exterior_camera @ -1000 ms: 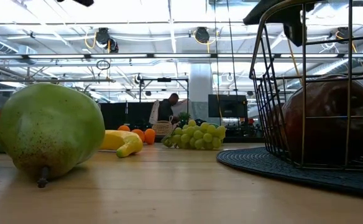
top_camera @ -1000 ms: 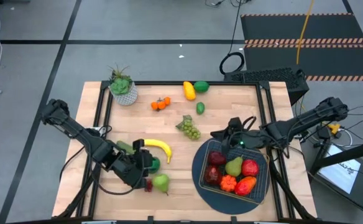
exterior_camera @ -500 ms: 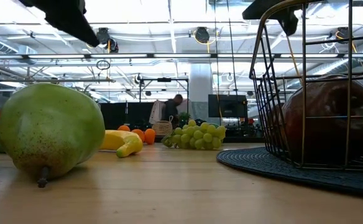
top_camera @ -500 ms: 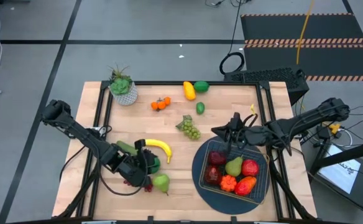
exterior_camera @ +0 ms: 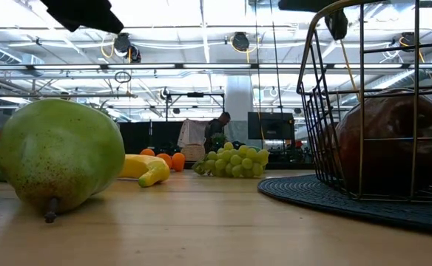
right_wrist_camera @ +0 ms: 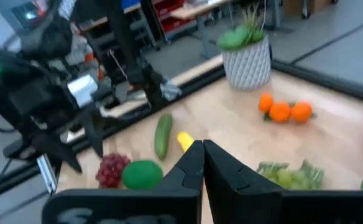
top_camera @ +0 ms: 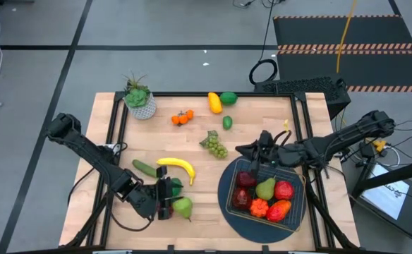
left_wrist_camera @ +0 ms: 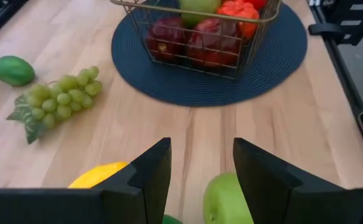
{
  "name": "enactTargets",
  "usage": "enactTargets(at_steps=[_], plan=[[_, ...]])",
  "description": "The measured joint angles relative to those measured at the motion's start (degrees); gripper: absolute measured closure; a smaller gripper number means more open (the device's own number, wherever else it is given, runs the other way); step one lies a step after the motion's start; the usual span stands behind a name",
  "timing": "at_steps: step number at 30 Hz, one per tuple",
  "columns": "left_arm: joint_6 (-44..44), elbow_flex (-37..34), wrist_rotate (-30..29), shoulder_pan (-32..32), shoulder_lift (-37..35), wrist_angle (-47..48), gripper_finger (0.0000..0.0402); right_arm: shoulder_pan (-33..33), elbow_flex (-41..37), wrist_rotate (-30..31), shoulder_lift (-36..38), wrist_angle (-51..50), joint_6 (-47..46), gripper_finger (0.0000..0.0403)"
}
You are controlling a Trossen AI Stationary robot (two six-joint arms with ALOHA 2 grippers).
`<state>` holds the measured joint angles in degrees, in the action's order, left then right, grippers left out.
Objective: Build produce basket
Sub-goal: Put the pear into the gold wire basket
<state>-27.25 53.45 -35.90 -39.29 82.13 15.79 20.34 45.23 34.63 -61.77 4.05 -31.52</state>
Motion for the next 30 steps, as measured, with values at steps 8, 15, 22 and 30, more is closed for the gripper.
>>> enactTargets(at_steps=[8, 15, 22, 30], plan=[[1.1, 0.0, -2.2, -1.4, 0.0, -0.9, 0.0227, 0.9, 0.0, 3.0, -6.6, -0.7, -3.2, 0.0401], [-3.4, 0.0, -3.7, -2.8, 0.0, -1.2, 0.0227, 3.2, 1.4, 8.4, -10.2, 4.4, 1.8, 0.0395], [-8.8, 0.0, -6.3, -5.7, 0.0, -2.4, 0.0227, 6.8, 10.9, 3.9, -16.3, 3.2, 2.7, 0.0343], [-12.8, 0.0, -10.2, -8.9, 0.0, -4.1, 0.0227, 10.1, 28.4, 0.7, -29.5, -4.0, 6.1, 0.0284]])
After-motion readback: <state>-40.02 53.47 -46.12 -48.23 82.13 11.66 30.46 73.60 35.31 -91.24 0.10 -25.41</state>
